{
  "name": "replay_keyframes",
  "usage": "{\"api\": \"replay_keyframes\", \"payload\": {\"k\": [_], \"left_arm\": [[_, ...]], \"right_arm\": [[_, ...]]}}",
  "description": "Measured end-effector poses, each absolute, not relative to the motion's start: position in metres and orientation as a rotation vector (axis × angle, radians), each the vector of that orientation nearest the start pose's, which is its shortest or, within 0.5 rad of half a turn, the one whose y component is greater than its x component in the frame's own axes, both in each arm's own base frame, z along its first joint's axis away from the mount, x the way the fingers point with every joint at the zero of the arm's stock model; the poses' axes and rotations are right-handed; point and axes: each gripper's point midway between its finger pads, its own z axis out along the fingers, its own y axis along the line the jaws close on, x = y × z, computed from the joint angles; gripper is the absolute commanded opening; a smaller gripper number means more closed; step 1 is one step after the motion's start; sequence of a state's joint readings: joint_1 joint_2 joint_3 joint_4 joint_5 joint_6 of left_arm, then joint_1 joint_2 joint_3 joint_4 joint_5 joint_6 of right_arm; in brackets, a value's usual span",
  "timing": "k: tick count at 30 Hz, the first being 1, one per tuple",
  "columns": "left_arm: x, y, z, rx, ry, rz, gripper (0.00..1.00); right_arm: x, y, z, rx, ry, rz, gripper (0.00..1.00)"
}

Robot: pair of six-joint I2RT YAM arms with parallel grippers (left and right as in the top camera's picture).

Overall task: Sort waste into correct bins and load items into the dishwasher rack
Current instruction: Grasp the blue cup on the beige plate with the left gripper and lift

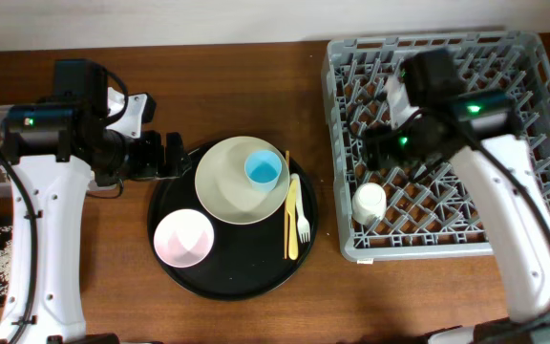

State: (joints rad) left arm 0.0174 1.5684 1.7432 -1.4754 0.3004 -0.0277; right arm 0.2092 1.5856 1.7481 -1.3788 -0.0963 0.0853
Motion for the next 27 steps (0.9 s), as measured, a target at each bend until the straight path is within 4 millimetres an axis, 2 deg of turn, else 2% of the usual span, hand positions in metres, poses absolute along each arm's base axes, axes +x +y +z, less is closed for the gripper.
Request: {"api": "replay_keyframes", "payload": {"k": [1,2,6,8,13,15,16,17,18,20,22,25,27], "left_arm": [[0.314,-0.045,0.25,-0.006,2.844,-0.433,0.99],[0.314,-0.045,0.25,-0.006,2.844,-0.433,0.99],[0.316,-0.045,0.25,-0.004,2.836,-0.432,0.99],[0.346,-0.044,0.261,0.022,2.707,-0.402,0.99],[0.362,-0.044,0.268,0.046,2.637,-0.388,0.99],[0.368,-0.057,0.271,0.099,2.598,-0.441,0.99],[0.371,-0.071,0.269,0.145,2.582,-0.504,0.92],[0.375,-0.089,0.26,0.198,2.577,-0.584,0.75],[0.379,-0.102,0.243,0.232,2.604,-0.641,0.58],[0.385,-0.12,0.199,0.259,2.7,-0.716,0.46],[0.384,-0.136,0.167,0.292,2.784,-0.754,0.41],[0.389,-0.16,0.132,0.322,2.847,-0.789,0.4],[0.389,-0.168,0.112,0.3,2.899,-0.801,0.41]], "right_arm": [[0.326,0.092,0.261,-0.21,2.769,0.243,0.99],[0.322,0.095,0.265,-0.22,2.769,0.274,0.99],[0.317,0.101,0.264,-0.23,2.79,0.333,0.99],[0.314,0.101,0.263,-0.231,2.801,0.337,0.99],[0.31,0.099,0.261,-0.228,2.82,0.324,0.99],[0.31,0.099,0.261,-0.228,2.82,0.324,0.99],[0.31,0.099,0.261,-0.228,2.821,0.324,1.0],[0.31,0.099,0.261,-0.227,2.823,0.324,1.0],[0.309,0.099,0.261,-0.227,2.827,0.323,1.0],[0.307,0.098,0.26,-0.228,2.832,0.323,1.0],[0.307,0.099,0.26,-0.227,2.832,0.323,1.0],[0.307,0.098,0.26,-0.227,2.832,0.323,1.0],[0.307,0.098,0.26,-0.227,2.832,0.322,1.0]]}}
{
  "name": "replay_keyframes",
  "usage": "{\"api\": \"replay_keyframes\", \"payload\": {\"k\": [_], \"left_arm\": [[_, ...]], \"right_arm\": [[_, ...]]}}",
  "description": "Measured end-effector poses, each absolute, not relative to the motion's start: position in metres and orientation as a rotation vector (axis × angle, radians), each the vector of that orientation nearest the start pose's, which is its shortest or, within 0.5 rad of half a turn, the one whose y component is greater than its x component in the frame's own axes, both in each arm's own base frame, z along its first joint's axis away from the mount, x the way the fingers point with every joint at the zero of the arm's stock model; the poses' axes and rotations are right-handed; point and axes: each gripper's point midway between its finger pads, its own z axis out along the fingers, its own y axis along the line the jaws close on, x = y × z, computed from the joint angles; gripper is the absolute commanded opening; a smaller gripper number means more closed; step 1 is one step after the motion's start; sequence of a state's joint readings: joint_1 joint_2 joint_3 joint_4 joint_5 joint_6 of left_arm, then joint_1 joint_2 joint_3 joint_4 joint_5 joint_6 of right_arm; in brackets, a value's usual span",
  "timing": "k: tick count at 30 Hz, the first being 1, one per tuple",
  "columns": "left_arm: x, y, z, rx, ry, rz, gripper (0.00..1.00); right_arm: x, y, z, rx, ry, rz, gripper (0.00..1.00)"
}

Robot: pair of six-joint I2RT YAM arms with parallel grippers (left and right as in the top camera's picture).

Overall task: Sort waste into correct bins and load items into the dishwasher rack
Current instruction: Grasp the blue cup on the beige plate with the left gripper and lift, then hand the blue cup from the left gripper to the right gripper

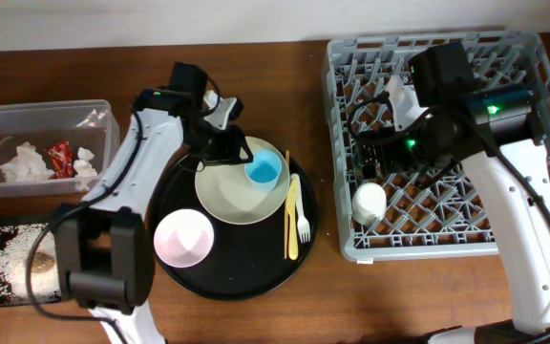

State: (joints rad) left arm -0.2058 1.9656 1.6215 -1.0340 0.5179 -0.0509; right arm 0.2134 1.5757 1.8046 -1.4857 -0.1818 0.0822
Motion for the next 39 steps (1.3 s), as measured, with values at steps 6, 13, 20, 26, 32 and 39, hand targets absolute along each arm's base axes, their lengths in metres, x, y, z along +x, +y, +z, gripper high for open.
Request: {"api": "replay_keyframes", "payload": {"k": [6,13,20,26,32,39], "left_arm": [[0.386,-0.18,0.095,0.3,2.948,-0.732,0.41],[0.383,-0.186,0.084,0.323,2.98,-0.549,0.38],[0.385,-0.183,0.064,0.295,3.022,-0.51,0.01],[0.419,-0.167,0.114,0.167,2.886,-0.798,0.0],[0.424,-0.1,0.25,0.119,2.36,-1.484,0.0],[0.367,-0.168,0.294,0.446,2.039,-1.916,0.0]], "right_arm": [[0.307,0.098,0.26,-0.227,2.834,0.323,1.0],[0.305,0.098,0.255,-0.227,2.852,0.321,1.0],[0.305,0.098,0.253,-0.226,2.856,0.32,0.99],[0.303,0.119,0.26,-0.342,2.812,0.492,0.95],[0.286,0.189,0.305,-0.752,2.467,1.087,0.94],[0.292,0.212,0.341,-0.907,2.161,1.251,0.91]]}}
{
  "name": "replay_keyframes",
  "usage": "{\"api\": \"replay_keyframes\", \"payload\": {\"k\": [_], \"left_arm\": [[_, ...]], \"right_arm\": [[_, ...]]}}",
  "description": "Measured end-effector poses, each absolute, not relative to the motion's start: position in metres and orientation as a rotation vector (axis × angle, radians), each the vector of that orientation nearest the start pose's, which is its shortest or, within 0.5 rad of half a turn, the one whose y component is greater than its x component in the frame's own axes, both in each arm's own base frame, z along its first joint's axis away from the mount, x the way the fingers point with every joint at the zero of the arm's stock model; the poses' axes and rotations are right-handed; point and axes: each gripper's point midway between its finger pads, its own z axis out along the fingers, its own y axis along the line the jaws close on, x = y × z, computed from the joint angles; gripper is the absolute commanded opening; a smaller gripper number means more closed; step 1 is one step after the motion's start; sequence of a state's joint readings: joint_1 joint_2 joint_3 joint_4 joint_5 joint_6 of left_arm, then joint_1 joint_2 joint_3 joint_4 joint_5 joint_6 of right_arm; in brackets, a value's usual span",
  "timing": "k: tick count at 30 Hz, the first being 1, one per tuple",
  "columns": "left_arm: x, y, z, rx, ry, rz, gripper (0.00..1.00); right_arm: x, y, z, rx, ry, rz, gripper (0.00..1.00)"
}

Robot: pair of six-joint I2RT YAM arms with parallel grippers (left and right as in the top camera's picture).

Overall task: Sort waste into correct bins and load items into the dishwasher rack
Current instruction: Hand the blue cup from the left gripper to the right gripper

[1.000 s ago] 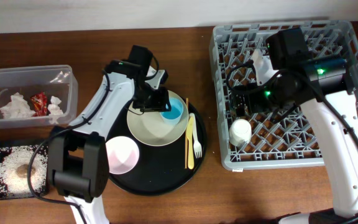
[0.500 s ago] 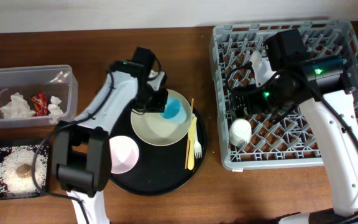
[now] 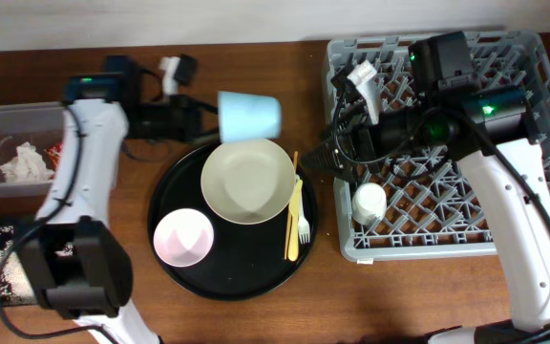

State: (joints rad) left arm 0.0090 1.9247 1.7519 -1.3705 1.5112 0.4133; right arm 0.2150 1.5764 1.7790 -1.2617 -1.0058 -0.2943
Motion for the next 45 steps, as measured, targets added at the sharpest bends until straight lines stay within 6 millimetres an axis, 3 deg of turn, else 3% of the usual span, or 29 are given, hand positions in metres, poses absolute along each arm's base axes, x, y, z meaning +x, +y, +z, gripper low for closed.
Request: {"api": "replay_keyframes", "payload": {"k": [1,3,5,9,12,16,22,38,40,45], "left_arm": [[0.356,-0.19,0.296,0.534,2.018,-1.947,0.0],[0.345,-0.214,0.299,0.64,1.98,-1.976,0.0],[0.34,-0.221,0.299,0.666,1.975,-1.989,0.0],[0.339,-0.222,0.299,0.671,1.972,-1.989,0.0],[0.336,-0.227,0.299,0.688,1.972,-1.997,0.0],[0.337,-0.227,0.298,0.694,1.973,-1.989,0.0],[0.341,-0.228,0.299,0.74,1.925,-1.959,0.0],[0.342,-0.231,0.303,0.783,1.888,-1.941,0.0],[0.342,-0.231,0.305,0.78,1.878,-1.952,0.0],[0.342,-0.231,0.306,0.769,1.878,-1.966,0.0]], "right_arm": [[0.295,0.214,0.343,-0.917,2.136,1.248,0.91],[0.3,0.215,0.347,-0.933,2.092,1.229,0.92],[0.303,0.216,0.349,-0.94,2.071,1.218,0.92],[0.307,0.217,0.35,-0.946,2.054,1.21,0.92],[0.319,0.219,0.333,-0.929,2.103,1.236,0.91],[0.32,0.225,0.33,-0.952,2.073,1.306,0.79],[0.317,0.225,0.329,-0.948,2.085,1.327,0.86],[0.311,0.23,0.335,-0.957,2.048,1.407,0.85],[0.307,0.237,0.334,-1.0,2.033,1.404,0.74],[0.309,0.237,0.329,-1.006,2.044,1.389,0.68]]}}
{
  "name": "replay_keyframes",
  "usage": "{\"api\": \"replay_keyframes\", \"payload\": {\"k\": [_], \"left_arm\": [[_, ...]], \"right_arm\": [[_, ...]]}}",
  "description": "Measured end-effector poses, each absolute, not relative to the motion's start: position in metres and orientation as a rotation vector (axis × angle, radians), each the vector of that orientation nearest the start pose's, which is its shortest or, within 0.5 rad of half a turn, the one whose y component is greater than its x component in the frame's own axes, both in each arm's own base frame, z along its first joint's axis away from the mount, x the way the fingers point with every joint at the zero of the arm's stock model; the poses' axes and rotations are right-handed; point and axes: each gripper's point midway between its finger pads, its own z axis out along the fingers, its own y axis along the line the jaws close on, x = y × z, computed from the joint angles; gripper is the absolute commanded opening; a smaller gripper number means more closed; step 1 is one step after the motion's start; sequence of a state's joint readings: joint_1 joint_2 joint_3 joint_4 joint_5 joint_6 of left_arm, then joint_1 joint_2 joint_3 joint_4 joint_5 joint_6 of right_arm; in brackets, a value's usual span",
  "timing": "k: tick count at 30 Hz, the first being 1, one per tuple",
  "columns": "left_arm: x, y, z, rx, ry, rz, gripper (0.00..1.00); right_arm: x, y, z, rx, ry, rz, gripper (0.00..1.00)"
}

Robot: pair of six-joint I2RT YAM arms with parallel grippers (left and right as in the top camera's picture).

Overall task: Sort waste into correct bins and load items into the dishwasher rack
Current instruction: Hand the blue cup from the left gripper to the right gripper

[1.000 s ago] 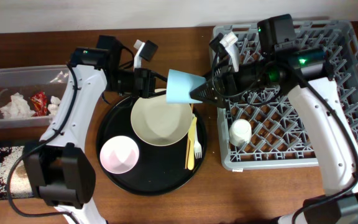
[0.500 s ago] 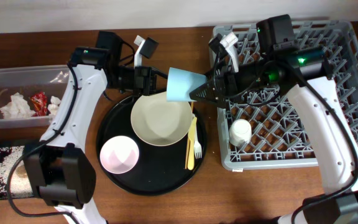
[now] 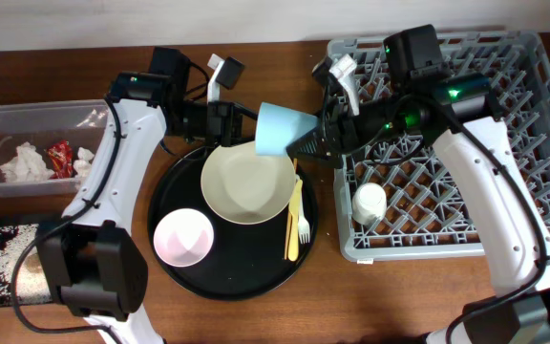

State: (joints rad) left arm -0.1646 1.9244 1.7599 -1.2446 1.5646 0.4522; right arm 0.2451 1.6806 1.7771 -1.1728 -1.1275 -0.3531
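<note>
A light blue cup (image 3: 285, 129) hangs on its side in the air behind the cream plate (image 3: 246, 186), wide end to the left. My left gripper (image 3: 240, 123) is shut on that wide end. My right gripper (image 3: 311, 145) sits at the cup's narrow end, fingers against it; whether they clamp it cannot be told. The plate, a pink bowl (image 3: 183, 239), a yellow utensil (image 3: 291, 215) and a white fork (image 3: 304, 225) lie on the round black tray (image 3: 227, 282). The grey dishwasher rack (image 3: 542, 86) at right holds a white cup (image 3: 370, 201).
A clear plastic bin (image 3: 36, 115) with crumpled paper and a red wrapper stands at the far left. A dark mat speckled with white lies at the front left. The right arm reaches over the rack's left wall.
The left gripper has carried the blue cup to the right, from behind the tray's back edge to beside the rack. The right gripper has moved up and left to the cup's narrow end.
At first the blue cup stood on the cream plate, the left gripper at the tray's left edge, the right over the rack. Then the left gripper was at the cup. Later it held the cup sideways behind the plate. Now both grippers meet at the cup.
</note>
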Motion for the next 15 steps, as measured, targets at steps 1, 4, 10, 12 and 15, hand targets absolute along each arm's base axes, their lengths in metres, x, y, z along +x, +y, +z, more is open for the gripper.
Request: {"api": "replay_keyframes", "payload": {"k": [1,4,10,12,15], "left_arm": [[0.342,-0.231,0.306,0.769,1.877,-1.966,0.0],[0.342,-0.231,0.307,0.768,1.875,-1.969,0.0],[0.342,-0.231,0.307,0.767,1.88,-1.965,0.28],[0.347,-0.223,0.307,0.744,1.88,-1.952,0.28],[0.365,-0.196,0.29,0.662,1.998,-1.824,0.27]], "right_arm": [[0.309,0.237,0.329,-1.006,2.043,1.389,0.68],[0.309,0.237,0.329,-1.014,2.038,1.383,0.55],[0.306,0.24,0.328,-1.017,2.047,1.39,0.5],[0.306,0.24,0.328,-1.018,2.046,1.39,0.48],[0.315,0.229,0.327,-0.942,2.09,1.386,0.43]]}}
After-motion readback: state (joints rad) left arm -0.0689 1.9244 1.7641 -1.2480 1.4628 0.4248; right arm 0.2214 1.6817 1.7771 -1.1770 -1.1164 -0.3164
